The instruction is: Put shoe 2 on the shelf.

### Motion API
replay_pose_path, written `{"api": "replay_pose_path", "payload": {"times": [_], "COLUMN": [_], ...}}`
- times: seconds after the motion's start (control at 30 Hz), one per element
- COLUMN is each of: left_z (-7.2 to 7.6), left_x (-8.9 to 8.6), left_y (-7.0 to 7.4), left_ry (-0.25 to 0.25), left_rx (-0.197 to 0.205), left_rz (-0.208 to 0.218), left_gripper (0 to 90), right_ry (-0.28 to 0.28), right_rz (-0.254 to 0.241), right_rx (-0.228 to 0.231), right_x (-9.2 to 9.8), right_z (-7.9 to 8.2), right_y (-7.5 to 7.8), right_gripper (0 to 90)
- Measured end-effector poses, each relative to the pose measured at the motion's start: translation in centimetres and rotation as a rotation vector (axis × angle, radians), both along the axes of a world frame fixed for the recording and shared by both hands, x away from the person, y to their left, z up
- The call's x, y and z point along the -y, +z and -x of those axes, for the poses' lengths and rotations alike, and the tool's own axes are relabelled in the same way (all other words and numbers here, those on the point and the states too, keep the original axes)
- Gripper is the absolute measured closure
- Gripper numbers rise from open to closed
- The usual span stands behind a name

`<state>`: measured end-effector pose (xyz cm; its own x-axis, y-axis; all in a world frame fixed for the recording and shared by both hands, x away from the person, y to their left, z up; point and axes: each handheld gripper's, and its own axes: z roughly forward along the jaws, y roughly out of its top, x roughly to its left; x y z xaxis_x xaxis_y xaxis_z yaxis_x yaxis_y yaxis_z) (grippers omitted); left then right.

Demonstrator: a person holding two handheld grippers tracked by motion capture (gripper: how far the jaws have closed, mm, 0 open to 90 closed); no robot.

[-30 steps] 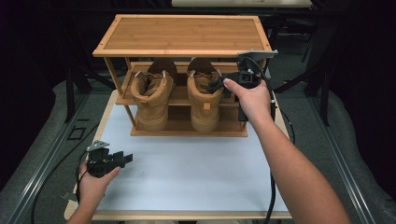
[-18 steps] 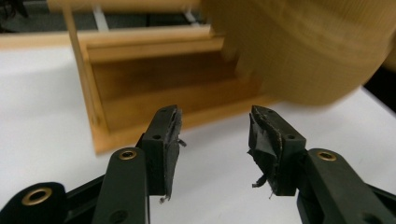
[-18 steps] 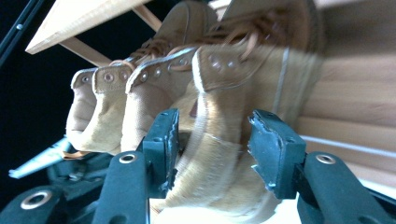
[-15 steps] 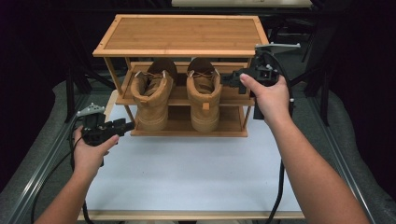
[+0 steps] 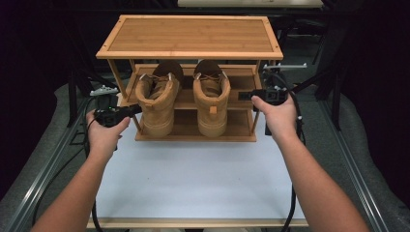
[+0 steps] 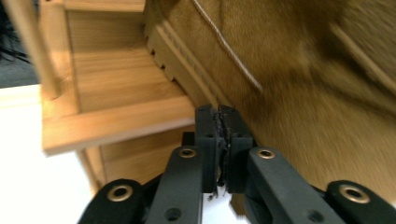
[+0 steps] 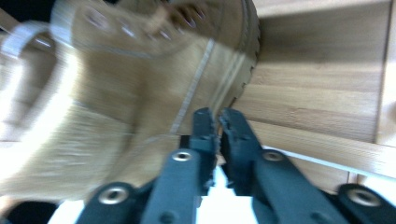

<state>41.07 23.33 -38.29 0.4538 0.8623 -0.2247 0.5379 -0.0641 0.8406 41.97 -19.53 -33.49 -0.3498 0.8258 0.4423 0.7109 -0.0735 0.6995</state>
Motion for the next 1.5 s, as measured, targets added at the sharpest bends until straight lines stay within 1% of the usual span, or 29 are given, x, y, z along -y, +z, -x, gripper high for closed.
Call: {"api": "replay_pose_path", "payload": {"times": [0.07, 0.13, 0.23, 0.33, 0.37, 0.43, 0.47, 0.53, 0.6, 0.63, 0.7, 0.77, 0.83, 0.9, 0.93, 0.97, 1.0, 1.03, 1.07, 1.1, 1.13, 1.17, 1.2, 1.27, 1.3, 1.33, 1.37, 1.43, 1.5], "left_z": [-0.9, -1.1, -1.8, -2.3, -2.6, -2.6, -2.5, -2.6, -2.6, -2.6, -2.4, -2.5, -2.4, -2.4, -2.4, -2.3, -2.3, -2.3, -2.2, -2.2, -2.2, -2.1, -2.1, -2.2, -2.2, -2.3, -2.3, -2.4, -2.4], "left_x": [0.2, 0.2, 0.4, 0.4, 0.2, 0.2, 0.1, 0.2, 0.3, 0.5, 0.9, 0.8, 0.8, 1.0, 1.2, 1.3, 1.7, 2.2, 2.3, 2.2, 2.3, 2.4, 2.3, 2.3, 2.2, 2.1, 2.1, 2.0, 2.0], "left_y": [-0.2, -0.3, -0.4, -0.5, -0.5, -0.6, -0.6, -0.6, -0.6, -0.6, -0.5, -0.5, -0.5, -0.5, -0.5, -0.5, -0.5, -0.5, -0.5, -0.5, -0.5, -0.5, -0.5, -0.5, -0.5, -0.5, -0.6, -0.5, -0.5], "left_ry": [0.019, 0.022, 0.024, 0.024, 0.018, 0.017, 0.016, 0.015, 0.004, -0.001, 0.012, 0.013, 0.017, 0.004, -0.024, -0.034, -0.04, -0.029, -0.014, -0.012, -0.015, -0.015, -0.008, -0.017, -0.021, -0.025, -0.025, -0.027, -0.026], "left_rx": [-0.004, -0.008, -0.013, -0.026, -0.037, -0.036, -0.033, -0.035, -0.048, -0.044, -0.036, -0.046, -0.045, -0.046, -0.048, -0.051, -0.05, -0.053, -0.046, -0.055, -0.048, -0.038, -0.039, -0.044, -0.045, -0.051, -0.054, -0.06, -0.067], "left_rz": [-0.002, 0.0, -0.013, 0.001, 0.018, 0.026, 0.024, 0.029, 0.048, 0.049, 0.028, 0.043, 0.04, 0.048, 0.068, 0.072, 0.074, 0.052, 0.047, 0.061, 0.054, 0.042, 0.044, 0.049, 0.049, 0.059, 0.061, 0.058, 0.066], "left_gripper": [89.4, 89.5, 89.6, 89.9, 90.0, 90.0, 90.0, 90.0, 90.0, 90.0, 90.0, 90.0, 90.0, 90.0, 90.0, 90.0, 90.0, 90.0, 90.0, 90.0, 90.0, 90.0, 90.0, 90.0, 90.0, 90.0, 90.0, 90.0, 90.0], "right_ry": [-0.006, -0.003, -0.009, -0.021, -0.027, -0.022, -0.024, -0.037, -0.041, -0.031, -0.05, -0.041, -0.048, -0.041, -0.042, -0.037, -0.036, -0.02, -0.024, -0.045, -0.046, -0.049, -0.047, -0.055, -0.064, -0.039, -0.044, -0.04, -0.032], "right_rz": [-0.005, -0.004, 0.017, -0.003, -0.029, -0.047, -0.04, -0.018, -0.02, -0.008, -0.005, 0.007, 0.026, 0.011, 0.003, 0.017, 0.008, -0.003, -0.006, -0.018, -0.016, -0.013, -0.028, -0.006, 0.002, -0.045, -0.05, -0.021, -0.013], "right_rx": [-0.019, -0.034, -0.026, -0.027, -0.02, -0.017, -0.025, -0.003, -0.001, -0.004, 0.004, 0.001, 0.005, -0.008, 0.002, -0.002, -0.008, -0.011, -0.013, 0.003, 0.002, -0.022, -0.021, -0.006, -0.018, -0.009, -0.024, -0.019, -0.012], "right_x": [-0.4, -0.5, -1.1, -1.7, -2.2, -2.5, -2.7, -3.1, -3.2, -3.3, -3.6, -3.7, -3.9, -4.0, -4.2, -4.5, -4.7, -5.1, -5.7, -6.0, -6.1, -6.2, -6.5, -6.9, -6.8, -6.5, -6.5, -6.6, -6.5], "right_z": [-0.8, -1.1, -1.7, -2.1, -2.3, -2.4, -2.3, -2.3, -2.2, -2.2, -2.2, -2.3, -2.2, -2.3, -2.3, -2.2, -2.2, -2.2, -2.3, -2.1, -2.1, -1.9, -1.8, -1.5, -1.5, -1.7, -1.7, -1.6, -1.8], "right_y": [-2.0, -2.5, -3.8, -4.9, -5.3, -5.5, -5.4, -5.3, -5.3, -5.2, -5.2, -5.0, -4.9, -4.9, -5.0, -4.9, -4.9, -5.0, -5.2, -5.2, -5.1, -5.0, -5.2, -5.1, -5.1, -5.3, -5.3, -5.2, -5.2], "right_gripper": [89.8, 89.8, 89.8, 90.0, 90.0, 90.0, 90.0, 90.0, 90.0, 90.0, 90.0, 90.0, 90.0, 90.0, 90.0, 90.0, 90.0, 90.0, 90.0, 90.0, 90.0, 90.0, 90.0, 90.0, 90.0, 90.0, 90.0, 90.0, 90.0]}}
